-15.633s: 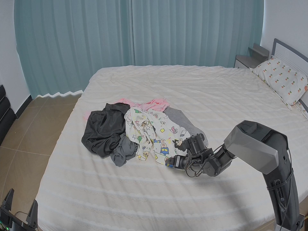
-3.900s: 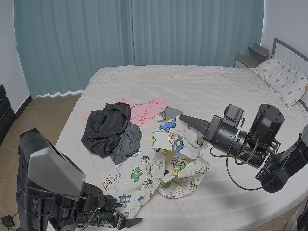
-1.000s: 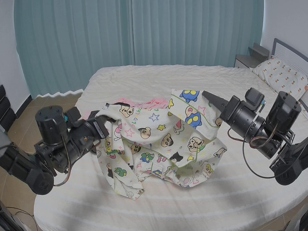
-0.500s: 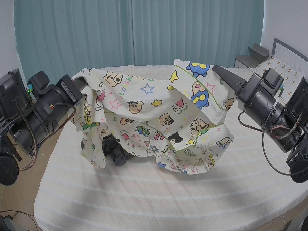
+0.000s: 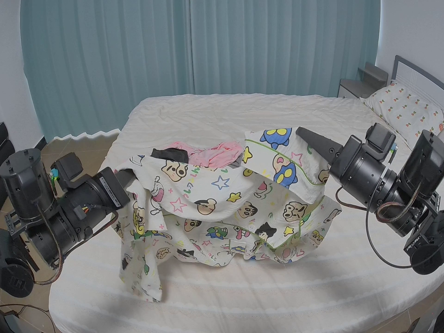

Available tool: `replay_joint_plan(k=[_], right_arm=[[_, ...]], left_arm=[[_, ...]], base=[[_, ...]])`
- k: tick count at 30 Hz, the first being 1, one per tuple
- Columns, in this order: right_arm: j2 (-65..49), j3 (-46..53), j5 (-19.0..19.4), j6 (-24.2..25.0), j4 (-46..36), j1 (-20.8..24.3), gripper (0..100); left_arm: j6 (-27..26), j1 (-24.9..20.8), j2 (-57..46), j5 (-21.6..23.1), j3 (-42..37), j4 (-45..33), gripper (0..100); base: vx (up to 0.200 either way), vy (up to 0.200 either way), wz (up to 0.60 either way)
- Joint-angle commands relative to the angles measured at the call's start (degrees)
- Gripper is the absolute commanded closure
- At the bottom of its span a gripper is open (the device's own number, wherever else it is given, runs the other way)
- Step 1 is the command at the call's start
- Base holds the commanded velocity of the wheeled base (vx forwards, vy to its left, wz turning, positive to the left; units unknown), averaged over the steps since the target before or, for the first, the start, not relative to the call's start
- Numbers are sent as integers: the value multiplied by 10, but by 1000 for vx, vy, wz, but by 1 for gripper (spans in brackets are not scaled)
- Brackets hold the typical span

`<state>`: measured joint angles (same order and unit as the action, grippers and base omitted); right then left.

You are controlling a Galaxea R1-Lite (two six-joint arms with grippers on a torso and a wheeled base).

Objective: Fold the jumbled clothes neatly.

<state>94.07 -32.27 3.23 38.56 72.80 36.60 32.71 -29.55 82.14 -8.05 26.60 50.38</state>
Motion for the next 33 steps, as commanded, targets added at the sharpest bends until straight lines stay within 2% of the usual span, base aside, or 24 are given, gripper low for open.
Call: replay_joint_plan(k=[1, 5, 11, 20, 33], right_arm=[[12, 5, 0, 0, 1, 1, 100], [8, 6, 0, 0, 1, 1, 100], [3, 8, -1, 0, 1, 1, 100], [-21, 22, -1, -1, 0, 30, 100], [-49, 34, -2, -2, 0, 30, 100]], left_arm=[[1, -1, 15, 0, -1, 1, 100], [1, -1, 21, 0, -2, 1, 100], [0, -3, 22, -1, -6, 1, 100], [1, -5, 18, -3, -23, 2, 100], [3, -5, 18, -7, -38, 17, 100]], base=[[0, 0, 0], [0, 0, 0], [-200, 0, 0], [-200, 0, 0], [0, 0, 0]])
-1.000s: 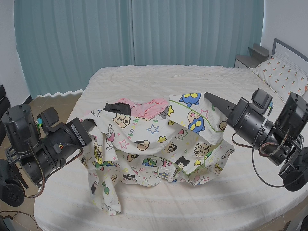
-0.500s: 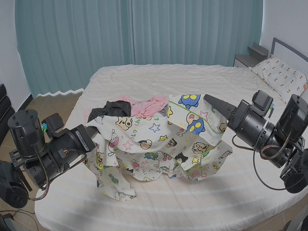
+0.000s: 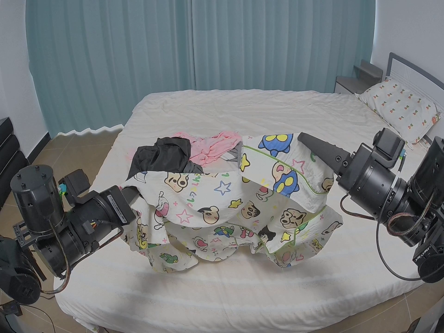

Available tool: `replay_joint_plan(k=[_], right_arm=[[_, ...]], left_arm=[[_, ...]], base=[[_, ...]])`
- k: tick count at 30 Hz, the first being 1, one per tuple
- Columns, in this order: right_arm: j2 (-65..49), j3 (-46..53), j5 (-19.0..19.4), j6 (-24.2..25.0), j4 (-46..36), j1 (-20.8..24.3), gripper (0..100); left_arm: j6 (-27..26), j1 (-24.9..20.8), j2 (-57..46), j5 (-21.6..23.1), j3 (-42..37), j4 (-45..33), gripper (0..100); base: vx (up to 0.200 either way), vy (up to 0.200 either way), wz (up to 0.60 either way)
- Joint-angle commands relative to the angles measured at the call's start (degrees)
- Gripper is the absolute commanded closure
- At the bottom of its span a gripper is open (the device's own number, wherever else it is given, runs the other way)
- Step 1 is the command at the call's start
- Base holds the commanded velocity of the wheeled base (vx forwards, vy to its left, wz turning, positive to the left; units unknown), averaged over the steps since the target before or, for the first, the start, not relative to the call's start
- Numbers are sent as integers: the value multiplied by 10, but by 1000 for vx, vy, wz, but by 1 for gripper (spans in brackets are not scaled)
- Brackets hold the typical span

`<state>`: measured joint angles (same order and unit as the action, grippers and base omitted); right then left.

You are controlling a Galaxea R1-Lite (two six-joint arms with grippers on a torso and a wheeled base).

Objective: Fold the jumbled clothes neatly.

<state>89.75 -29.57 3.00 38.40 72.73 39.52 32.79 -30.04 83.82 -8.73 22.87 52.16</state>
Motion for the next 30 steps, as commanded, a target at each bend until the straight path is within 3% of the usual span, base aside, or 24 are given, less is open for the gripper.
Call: replay_joint_plan(k=[1, 30], right_arm=[[-6, 8, -1, -2, 0, 0, 100], [-19, 22, -2, -4, 0, -11, 100]], left_arm=[[2, 0, 2, 1, -1, 0, 100], [-4, -50, 12, 0, 29, 2, 100]], base=[[0, 0, 0], [0, -193, 0]])
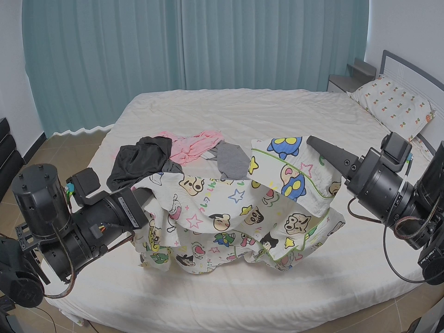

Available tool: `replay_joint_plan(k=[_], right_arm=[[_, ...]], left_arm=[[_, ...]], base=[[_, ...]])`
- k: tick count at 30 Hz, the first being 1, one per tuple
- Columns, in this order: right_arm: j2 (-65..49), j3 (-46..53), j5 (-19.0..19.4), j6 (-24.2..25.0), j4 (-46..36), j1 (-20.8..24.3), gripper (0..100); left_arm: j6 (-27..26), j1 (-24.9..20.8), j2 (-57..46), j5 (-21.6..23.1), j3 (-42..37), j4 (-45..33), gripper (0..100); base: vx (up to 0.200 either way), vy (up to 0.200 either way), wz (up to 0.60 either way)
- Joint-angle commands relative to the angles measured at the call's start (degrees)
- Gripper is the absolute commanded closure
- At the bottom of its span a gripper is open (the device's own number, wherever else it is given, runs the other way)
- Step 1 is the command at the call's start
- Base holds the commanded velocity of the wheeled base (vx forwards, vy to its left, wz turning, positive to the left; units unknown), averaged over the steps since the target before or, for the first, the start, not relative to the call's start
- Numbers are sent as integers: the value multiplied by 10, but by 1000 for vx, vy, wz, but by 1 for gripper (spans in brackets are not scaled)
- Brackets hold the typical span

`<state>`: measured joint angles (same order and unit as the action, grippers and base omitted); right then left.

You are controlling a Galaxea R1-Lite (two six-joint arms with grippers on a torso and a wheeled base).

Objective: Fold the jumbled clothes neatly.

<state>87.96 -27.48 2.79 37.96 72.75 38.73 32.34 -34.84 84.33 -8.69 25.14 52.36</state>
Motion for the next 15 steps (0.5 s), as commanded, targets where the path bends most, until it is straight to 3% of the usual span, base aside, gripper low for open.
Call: replay_joint_plan(k=[1, 9, 15], right_arm=[[-4, 0, 1, -1, 0, -10, 100], [-17, -4, 3, -2, 1, -26, 100], [-37, -8, 1, -3, 2, -27, 100]], left_arm=[[0, -3, 11, 0, 17, 0, 100], [-1, -23, 16, -2, 24, 2, 100], [0, -29, 41, -4, 33, 46, 100]], base=[[0, -200, 0], [0, -200, 0], [0, -200, 0]])
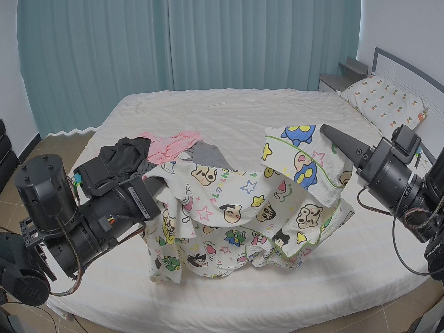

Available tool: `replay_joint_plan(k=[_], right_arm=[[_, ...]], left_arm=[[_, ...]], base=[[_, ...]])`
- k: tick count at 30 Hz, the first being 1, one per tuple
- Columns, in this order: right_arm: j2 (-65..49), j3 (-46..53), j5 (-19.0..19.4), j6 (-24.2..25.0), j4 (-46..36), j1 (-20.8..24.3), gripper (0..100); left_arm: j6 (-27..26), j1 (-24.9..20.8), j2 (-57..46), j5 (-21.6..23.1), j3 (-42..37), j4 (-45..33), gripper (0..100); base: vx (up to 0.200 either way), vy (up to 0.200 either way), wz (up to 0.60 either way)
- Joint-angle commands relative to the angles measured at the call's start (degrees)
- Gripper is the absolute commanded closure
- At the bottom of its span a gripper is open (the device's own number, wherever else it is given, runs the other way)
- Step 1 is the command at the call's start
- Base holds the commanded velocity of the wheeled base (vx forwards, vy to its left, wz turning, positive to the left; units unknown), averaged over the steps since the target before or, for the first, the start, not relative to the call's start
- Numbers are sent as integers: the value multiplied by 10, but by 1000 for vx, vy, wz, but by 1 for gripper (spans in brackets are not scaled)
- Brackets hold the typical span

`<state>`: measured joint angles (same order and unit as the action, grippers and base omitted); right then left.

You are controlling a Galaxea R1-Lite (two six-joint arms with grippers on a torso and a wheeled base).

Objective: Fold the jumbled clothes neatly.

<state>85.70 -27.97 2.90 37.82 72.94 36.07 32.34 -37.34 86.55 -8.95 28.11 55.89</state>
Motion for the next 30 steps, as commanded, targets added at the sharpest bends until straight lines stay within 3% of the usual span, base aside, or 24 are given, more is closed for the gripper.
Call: replay_joint_plan(k=[1, 7, 15, 30], right_arm=[[-20, -3, 1, -1, -2, 0, 100], [-27, -2, 2, -1, -2, -10, 100], [-29, 3, 2, -2, -2, -34, 100], [-30, 29, 0, -1, 4, -36, 100]], left_arm=[[-1, -8, 26, -6, 3, 26, 100], [1, -19, 47, -20, 4, 65, 100], [1, -20, 47, -21, 4, 65, 100], [0, -21, 47, -30, 16, 69, 100]], base=[[0, -200, 0], [0, -200, 0], [0, -200, 0], [0, -200, 0]])
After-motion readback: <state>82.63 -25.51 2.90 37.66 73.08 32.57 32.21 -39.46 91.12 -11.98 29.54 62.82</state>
